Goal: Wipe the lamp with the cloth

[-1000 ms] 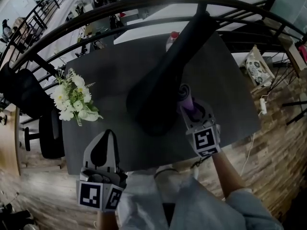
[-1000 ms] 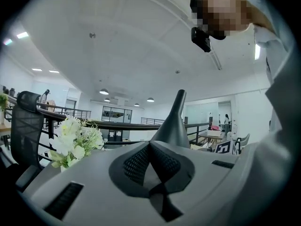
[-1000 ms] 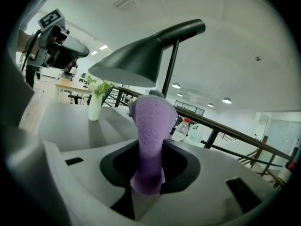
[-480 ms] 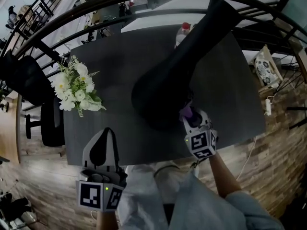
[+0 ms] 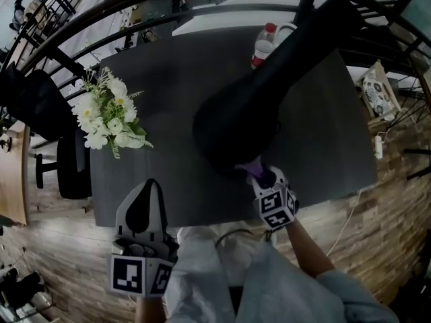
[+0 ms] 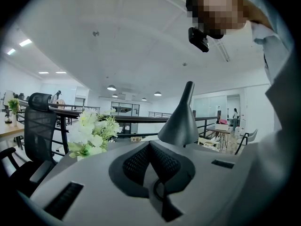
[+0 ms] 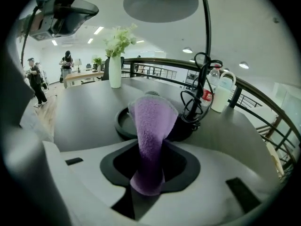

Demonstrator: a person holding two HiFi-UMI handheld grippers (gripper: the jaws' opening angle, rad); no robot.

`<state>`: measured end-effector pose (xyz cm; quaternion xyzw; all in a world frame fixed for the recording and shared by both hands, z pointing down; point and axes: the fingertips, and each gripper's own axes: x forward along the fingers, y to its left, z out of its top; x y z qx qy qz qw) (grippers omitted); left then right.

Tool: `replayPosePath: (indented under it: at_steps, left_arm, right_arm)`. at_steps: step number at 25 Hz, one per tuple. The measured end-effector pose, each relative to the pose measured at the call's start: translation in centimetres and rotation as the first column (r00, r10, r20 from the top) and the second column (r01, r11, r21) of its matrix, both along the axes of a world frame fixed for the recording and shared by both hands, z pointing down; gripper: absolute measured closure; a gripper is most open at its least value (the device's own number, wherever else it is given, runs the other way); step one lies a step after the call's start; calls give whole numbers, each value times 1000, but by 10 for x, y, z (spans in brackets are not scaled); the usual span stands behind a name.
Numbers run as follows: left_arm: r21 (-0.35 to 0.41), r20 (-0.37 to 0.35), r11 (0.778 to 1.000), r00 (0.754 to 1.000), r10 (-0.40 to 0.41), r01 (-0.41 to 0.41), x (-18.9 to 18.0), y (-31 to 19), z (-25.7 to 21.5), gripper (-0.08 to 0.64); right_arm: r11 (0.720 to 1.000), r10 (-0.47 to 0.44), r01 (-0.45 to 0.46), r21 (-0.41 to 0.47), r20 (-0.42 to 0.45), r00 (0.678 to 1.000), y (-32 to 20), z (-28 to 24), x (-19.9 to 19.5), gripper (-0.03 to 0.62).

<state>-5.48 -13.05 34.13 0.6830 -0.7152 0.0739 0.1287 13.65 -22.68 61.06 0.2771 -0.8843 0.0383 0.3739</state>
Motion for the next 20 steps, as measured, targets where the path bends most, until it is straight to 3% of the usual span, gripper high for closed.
replayPosePath:
  at_steps: [13, 20]
  left_arm:
    - [7, 7, 1000, 1000, 5, -5, -21, 13, -1, 555]
    - [0, 6, 1000, 1000, -6, 6, -31, 25, -2, 555]
  right_arm:
    - [994, -60, 64, -92, 45, 997, 57, -1, -76, 477]
    - [988, -70, 81, -129, 87, 994, 59, 0, -119, 477]
